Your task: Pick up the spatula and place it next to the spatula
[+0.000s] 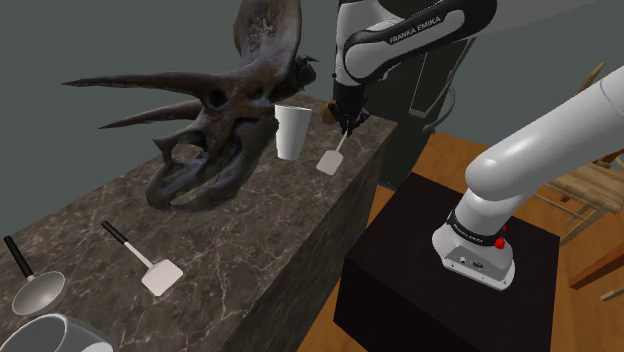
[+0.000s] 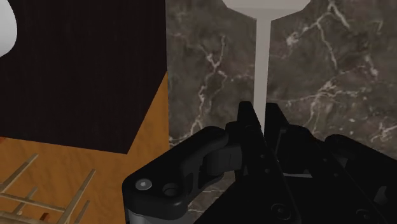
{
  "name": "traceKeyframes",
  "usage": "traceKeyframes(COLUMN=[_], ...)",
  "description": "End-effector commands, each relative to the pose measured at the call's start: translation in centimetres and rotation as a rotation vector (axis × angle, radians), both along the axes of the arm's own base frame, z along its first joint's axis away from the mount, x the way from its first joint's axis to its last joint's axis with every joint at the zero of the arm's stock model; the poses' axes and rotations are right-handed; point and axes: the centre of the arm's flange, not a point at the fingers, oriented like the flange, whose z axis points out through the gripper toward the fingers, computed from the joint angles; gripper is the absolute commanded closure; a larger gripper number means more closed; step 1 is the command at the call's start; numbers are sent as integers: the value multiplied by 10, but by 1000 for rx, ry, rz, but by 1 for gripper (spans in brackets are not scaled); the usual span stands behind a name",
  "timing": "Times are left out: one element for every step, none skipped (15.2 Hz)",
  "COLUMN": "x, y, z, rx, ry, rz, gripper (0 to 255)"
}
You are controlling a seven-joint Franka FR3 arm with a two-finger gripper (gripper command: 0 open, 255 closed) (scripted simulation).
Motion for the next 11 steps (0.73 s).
traceKeyframes(x=[-1,-2,-2,-3,-3,-4,-4,-5,-5,-6,-7], y=[27,40,53,66,79,92,106,119,132,145,158], z=[1,1,1,1,1,2,2,2,2,2,2], rx=[0,0,0,0,0,0,0,0,0,0,0], ry=[0,0,0,0,0,0,0,0,0,0,0], rz=[-2,-2,-2,-2,-2,-2,-2,-2,-2,-2,-2], gripper=[255,255,255,255,255,255,255,255,255,255,255])
